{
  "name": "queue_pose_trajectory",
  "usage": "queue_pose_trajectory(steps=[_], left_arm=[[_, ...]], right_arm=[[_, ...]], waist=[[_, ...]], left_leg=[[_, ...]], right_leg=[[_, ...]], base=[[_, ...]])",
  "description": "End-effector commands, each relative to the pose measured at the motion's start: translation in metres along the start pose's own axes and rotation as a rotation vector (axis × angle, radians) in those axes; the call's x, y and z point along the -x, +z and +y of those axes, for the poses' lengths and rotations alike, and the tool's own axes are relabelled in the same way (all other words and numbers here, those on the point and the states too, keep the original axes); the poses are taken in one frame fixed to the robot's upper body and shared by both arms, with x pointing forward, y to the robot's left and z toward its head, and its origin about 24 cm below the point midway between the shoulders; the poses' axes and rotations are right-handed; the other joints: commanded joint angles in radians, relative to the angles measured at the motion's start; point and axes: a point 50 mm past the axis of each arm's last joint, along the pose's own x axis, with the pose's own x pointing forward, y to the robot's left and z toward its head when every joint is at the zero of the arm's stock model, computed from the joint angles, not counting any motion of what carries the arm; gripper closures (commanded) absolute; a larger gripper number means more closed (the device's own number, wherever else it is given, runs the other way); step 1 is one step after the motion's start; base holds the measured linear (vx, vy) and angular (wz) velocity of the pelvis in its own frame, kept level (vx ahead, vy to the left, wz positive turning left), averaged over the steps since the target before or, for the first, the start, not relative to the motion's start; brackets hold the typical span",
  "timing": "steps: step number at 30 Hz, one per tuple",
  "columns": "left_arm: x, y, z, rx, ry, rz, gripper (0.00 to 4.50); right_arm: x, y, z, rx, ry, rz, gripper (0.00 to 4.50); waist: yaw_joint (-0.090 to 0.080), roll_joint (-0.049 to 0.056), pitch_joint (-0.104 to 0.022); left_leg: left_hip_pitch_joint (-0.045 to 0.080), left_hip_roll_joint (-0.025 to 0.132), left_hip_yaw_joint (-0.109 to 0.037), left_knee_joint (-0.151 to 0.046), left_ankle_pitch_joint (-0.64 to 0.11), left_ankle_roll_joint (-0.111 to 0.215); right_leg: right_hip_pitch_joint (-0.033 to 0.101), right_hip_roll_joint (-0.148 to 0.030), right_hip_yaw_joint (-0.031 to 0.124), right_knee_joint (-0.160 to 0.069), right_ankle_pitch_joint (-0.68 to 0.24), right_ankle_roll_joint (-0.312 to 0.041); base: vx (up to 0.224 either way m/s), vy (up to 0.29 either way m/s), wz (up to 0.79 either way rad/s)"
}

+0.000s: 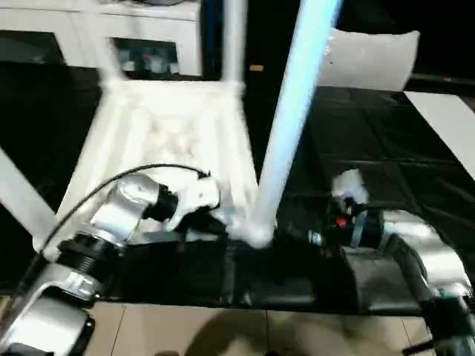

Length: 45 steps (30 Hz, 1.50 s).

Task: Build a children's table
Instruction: Rotate leg to tighten

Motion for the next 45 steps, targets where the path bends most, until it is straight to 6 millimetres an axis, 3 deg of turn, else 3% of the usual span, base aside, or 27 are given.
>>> queue_pose_trajectory(steps=[1, 3, 4, 6, 9, 10, 13, 21, 26, 27, 28, 30, 34, 37, 40, 42, 45], left_arm=[[-0.009, 0.009, -0.004, -0.068, -0.123, 0.025, 4.5], [-0.008, 0.01, -0.005, -0.086, -0.157, 0.035, 4.5], [-0.008, 0.01, -0.006, -0.098, -0.172, 0.042, 4.5], [-0.006, 0.011, -0.007, -0.117, -0.198, 0.051, 4.5], [-0.005, 0.012, -0.006, -0.137, -0.214, 0.061, 4.5], [-0.005, 0.012, -0.007, -0.141, -0.22, 0.066, 4.5], [-0.004, 0.012, -0.007, -0.147, -0.23, 0.068, 4.5], [-0.001, 0.011, -0.005, -0.144, -0.228, 0.07, 4.5], [0.001, 0.008, -0.004, -0.088, -0.198, 0.042, 4.5], [0.001, 0.007, -0.003, -0.035, -0.153, 0.02, 4.5], [0.001, 0.007, -0.003, -0.035, -0.153, 0.02, 4.5], [-0.001, 0.008, 0.0, 0.02, -0.076, -0.008, 4.5], [-0.007, 0.014, 0.001, 0.085, 0.001, -0.05, 4.5], [-0.018, 0.022, 0.003, 0.145, 0.085, -0.077, 4.5], [-0.03, 0.032, 0.007, 0.196, 0.167, -0.112, 4.5], [-0.037, 0.04, 0.012, 0.225, 0.233, -0.135, 4.5], [-0.044, 0.049, 0.016, 0.246, 0.299, -0.159, 4.5]], right_arm=[[-0.001, -0.001, -0.001, 0.001, 0.05, 0.022, 0.57], [-0.004, -0.001, -0.002, -0.013, 0.088, 0.027, 0.94], [-0.007, -0.002, -0.002, -0.018, 0.108, 0.031, 1.0], [-0.012, -0.003, -0.001, -0.021, 0.155, 0.04, 1.14], [-0.016, -0.005, 0.0, -0.032, 0.198, 0.049, 1.38], [-0.017, -0.006, 0.001, -0.034, 0.214, 0.056, 1.45], [-0.02, -0.007, 0.001, -0.038, 0.242, 0.063, 1.69], [-0.024, -0.006, -0.002, -0.049, 0.287, 0.06, 2.44], [-0.025, -0.008, 0.004, -0.074, 0.28, 0.028, 2.52], [-0.028, -0.01, 0.008, -0.098, 0.233, -0.004, 2.53], [-0.028, -0.01, 0.008, -0.098, 0.233, -0.004, 2.54], [-0.032, -0.013, 0.011, -0.126, 0.125, -0.043, 2.54], [-0.044, -0.021, 0.008, -0.111, -0.124, -0.036, 2.54], [-0.058, -0.023, 0.008, -0.161, -0.29, -0.065, 2.55], [-0.072, -0.021, 0.001, -0.224, -0.495, -0.092, 2.57], [-0.083, -0.016, 0.0, -0.231, -0.591, -0.1, 2.58], [-0.093, -0.013, -0.003, -0.261, -0.719, -0.116, 2.59]], waist=[[-0.006, -0.004, -0.081], [-0.003, -0.004, -0.082], [-0.002, -0.021, -0.082], [0.003, -0.012, -0.081], [0.006, -0.014, -0.079], [0.007, -0.019, -0.079], [0.014, -0.016, -0.078], [0.017, -0.022, -0.08], [0.018, -0.019, -0.081], [0.018, -0.019, -0.081], [0.019, -0.007, -0.078], [0.02, -0.012, -0.075], [0.006, -0.003, -0.06], [-0.013, -0.004, -0.056], [-0.032, -0.004, -0.052], [-0.035, -0.008, -0.051], [-0.037, -0.006, -0.052]], left_leg=[[-0.016, -0.005, 0.038, -0.066, -0.015, 0.111], [-0.016, -0.005, 0.04, -0.065, -0.002, 0.112], [-0.019, -0.004, 0.042, -0.065, -0.001, 0.113], [-0.019, -0.004, 0.041, -0.066, -0.004, 0.106], [-0.016, 0.0, 0.042, -0.068, -0.011, 0.089], [-0.016, 0.0, 0.043, -0.068, -0.017, 0.085], [-0.014, 0.001, 0.045, -0.07, -0.039, 0.07], [-0.015, 0.001, 0.045, -0.071, -0.049, 0.05], [-0.014, 0.001, 0.045, -0.071, -0.035, 0.049], [-0.015, 0.001, 0.044, -0.071, -0.037, 0.049], [-0.014, 0.0, 0.043, -0.072, -0.036, 0.043], [-0.014, 0.001, 0.043, -0.075, -0.061, 0.03], [-0.019, -0.004, 0.04, -0.087, -0.166, -0.014], [-0.022, -0.006, 0.037, -0.09, -0.197, -0.021], [-0.027, -0.009, 0.035, -0.09, -0.207, -0.03], [-0.02, -0.01, 0.039, -0.088, -0.217, -0.021], [-0.021, -0.008, 0.04, -0.09, -0.188, -0.019]], right_leg=[[0.074, -0.02, 0.041, -0.053, -0.076, -0.281], [0.074, -0.02, 0.042, -0.051, -0.061, -0.289], [0.076, -0.021, 0.042, -0.053, -0.065, -0.285], [0.075, -0.024, 0.042, -0.053, -0.093, -0.278], [0.072, -0.023, 0.042, -0.052, -0.091, -0.272], [0.072, -0.023, 0.042, -0.053, -0.092, -0.272], [0.071, -0.023, 0.043, -0.054, -0.108, -0.268], [0.073, -0.022, 0.043, -0.053, -0.117, -0.259], [0.074, -0.021, 0.044, -0.05, -0.085, -0.265], [0.074, -0.02, 0.043, -0.049, -0.086, -0.265], [0.073, -0.02, 0.044, -0.048, -0.079, -0.266], [0.074, -0.021, 0.045, -0.055, -0.103, -0.256], [0.069, -0.019, 0.041, -0.076, -0.3, -0.188], [0.065, -0.018, 0.039, -0.091, -0.394, -0.143], [0.063, -0.014, 0.037, -0.098, -0.443, -0.124], [0.056, -0.009, 0.037, -0.104, -0.458, -0.113], [0.053, -0.006, 0.04, -0.1, -0.401, -0.124]], base=[[0.0, 0.0, 0.0], [0.0, 0.0, 0.0], [0.0, 0.0, 0.0], [0.0, 0.0, 0.0], [0.0, 0.0, 0.0], [0.0, 0.0, 0.0], [0.0, 0.0, 0.0], [0.0, 0.0, 0.0], [0.0, 0.0, 0.0], [0.0, 0.0, 0.0], [0.0, 0.0, 0.0], [0.0, 0.0, 0.0], [0.0, 0.0, 0.0], [0.0, 0.0, 0.0], [0.0, 0.0, 0.0], [0.0, 0.0, 0.0], [0.0, 0.0, 0.0]])
